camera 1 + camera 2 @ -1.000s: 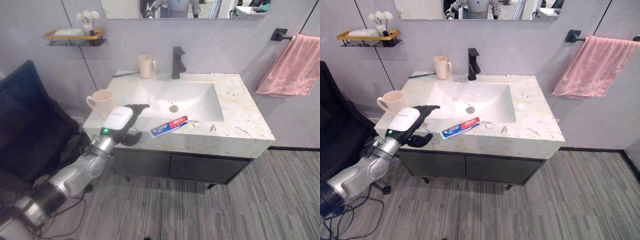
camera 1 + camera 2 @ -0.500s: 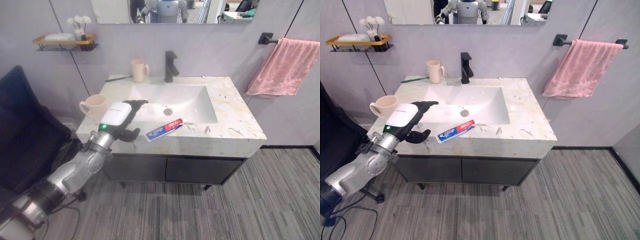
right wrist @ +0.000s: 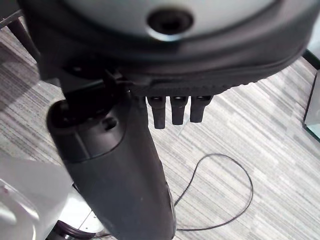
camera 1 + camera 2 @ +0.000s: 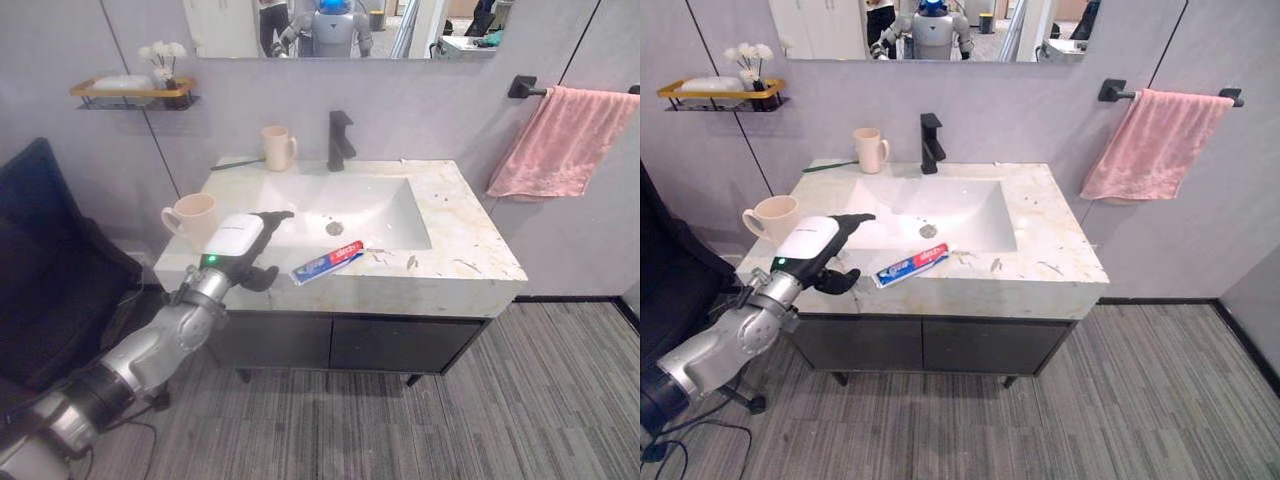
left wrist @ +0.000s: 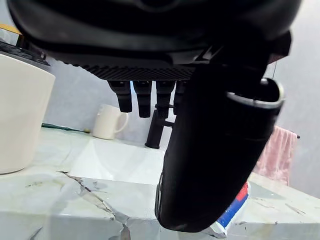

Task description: Organize the bathroom.

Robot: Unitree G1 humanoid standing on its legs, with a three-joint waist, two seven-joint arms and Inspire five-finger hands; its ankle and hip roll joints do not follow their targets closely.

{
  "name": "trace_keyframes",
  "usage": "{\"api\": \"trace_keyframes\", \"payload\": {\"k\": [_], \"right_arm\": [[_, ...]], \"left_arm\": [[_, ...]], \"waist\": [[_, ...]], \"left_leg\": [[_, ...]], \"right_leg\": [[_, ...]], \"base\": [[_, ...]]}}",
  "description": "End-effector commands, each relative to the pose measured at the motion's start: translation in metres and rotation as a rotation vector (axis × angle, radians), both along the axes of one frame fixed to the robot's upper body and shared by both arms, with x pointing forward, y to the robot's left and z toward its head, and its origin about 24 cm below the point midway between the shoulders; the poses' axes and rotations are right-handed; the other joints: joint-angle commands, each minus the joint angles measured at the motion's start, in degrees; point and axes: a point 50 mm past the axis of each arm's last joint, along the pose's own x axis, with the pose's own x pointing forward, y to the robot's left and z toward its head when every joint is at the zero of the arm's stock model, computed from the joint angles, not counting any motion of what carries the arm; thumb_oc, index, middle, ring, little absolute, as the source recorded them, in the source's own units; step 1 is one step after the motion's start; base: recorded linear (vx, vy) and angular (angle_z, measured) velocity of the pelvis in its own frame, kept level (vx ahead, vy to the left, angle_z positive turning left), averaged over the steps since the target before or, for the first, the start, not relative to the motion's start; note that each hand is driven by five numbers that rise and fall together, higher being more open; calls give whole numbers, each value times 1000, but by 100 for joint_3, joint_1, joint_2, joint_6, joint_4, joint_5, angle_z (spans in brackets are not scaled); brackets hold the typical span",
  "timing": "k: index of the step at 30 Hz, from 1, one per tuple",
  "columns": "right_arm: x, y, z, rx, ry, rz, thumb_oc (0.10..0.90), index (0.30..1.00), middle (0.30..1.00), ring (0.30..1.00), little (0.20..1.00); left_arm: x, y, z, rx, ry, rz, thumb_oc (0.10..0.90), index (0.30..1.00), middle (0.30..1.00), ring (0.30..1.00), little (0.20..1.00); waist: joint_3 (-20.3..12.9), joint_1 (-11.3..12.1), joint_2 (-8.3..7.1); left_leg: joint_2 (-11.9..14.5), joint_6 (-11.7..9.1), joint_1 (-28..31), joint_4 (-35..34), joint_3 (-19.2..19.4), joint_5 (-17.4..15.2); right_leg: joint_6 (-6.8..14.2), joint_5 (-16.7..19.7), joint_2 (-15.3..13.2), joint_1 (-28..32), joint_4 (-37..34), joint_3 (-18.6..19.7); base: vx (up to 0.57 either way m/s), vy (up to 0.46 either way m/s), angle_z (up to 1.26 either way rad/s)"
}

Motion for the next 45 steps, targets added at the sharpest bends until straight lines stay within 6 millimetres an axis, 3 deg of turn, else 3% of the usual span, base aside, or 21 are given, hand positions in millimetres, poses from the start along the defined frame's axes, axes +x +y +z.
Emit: {"api": "trace_keyframes", "payload": {"k": [1, 23, 45], "right_arm": [[-5, -19, 6, -97, 52, 8, 800, 900, 900, 900, 900], [-4, -12, 4, -91, 50, -14, 800, 900, 900, 900, 900], [-11, -8, 3, -91, 56, -33, 800, 900, 900, 900, 900]], "left_arm": [[15, -10, 59, -34, -296, -31, 800, 900, 900, 900, 900], [13, -25, 32, -140, -82, -127, 800, 900, 900, 900, 900], [14, -24, 19, -107, -64, -81, 800, 900, 900, 900, 900]], "waist": [[-109, 26, 161], [-158, 19, 104], [-138, 11, 82]], "left_leg": [[40, 59, -1, 340, -35, -484], [46, 114, 10, 272, 104, -480], [32, 153, 12, 295, 145, -523]], "right_leg": [[505, -197, 99, -413, 768, 247], [578, -42, 122, -508, 707, 317], [559, -62, 133, -538, 686, 294]], "base": [[-32, 6, 1], [-8, 2, 0], [0, 0, 0]]}}
